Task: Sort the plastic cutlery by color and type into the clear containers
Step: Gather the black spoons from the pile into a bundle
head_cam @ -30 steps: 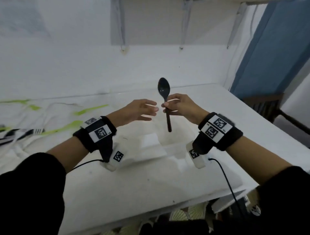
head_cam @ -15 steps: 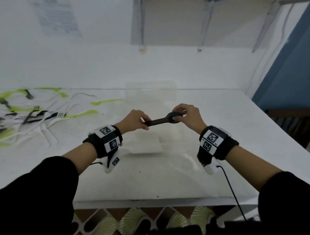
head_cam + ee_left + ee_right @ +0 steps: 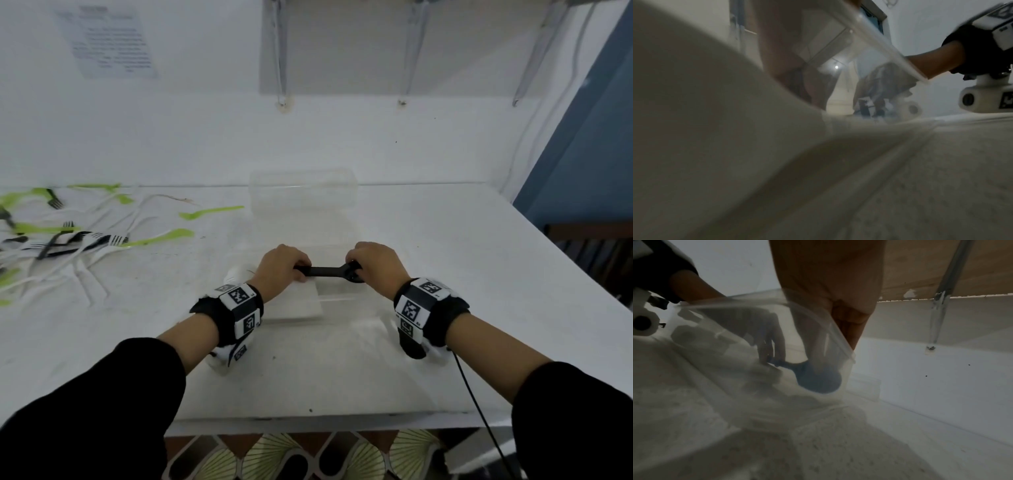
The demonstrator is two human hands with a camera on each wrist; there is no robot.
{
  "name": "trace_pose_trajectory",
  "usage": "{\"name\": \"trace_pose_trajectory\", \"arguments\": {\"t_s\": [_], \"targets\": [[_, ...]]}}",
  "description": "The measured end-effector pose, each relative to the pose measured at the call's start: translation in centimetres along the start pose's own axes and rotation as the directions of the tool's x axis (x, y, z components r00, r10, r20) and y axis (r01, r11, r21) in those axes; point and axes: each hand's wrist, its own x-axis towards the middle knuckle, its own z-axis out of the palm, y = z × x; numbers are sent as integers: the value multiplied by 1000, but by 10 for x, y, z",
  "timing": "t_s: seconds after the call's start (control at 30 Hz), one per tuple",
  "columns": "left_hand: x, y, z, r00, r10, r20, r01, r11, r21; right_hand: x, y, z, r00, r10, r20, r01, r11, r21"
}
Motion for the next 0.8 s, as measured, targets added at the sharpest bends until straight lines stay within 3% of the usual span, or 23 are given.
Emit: {"name": "trace_pose_trajectory", "arguments": {"t_s": [0.27,0.53,0.7,0.8], "targets": [[1,-3,2,998,-38,-50,32,994,-103,12,-1,-5,993,29,118,-24,999,-43],[2,1,4,997,62,-51,-57,995,83,15,-3,1,998,34,55,-31,998,-47],[2,-1,4,993,69,-93,-71,997,-26,16,-2,4,1000,13,10,-13,999,-32],[2,0,4,992,73,-99,-74,997,-3,16,-2,3,999,0,36,-2,999,35]]}}
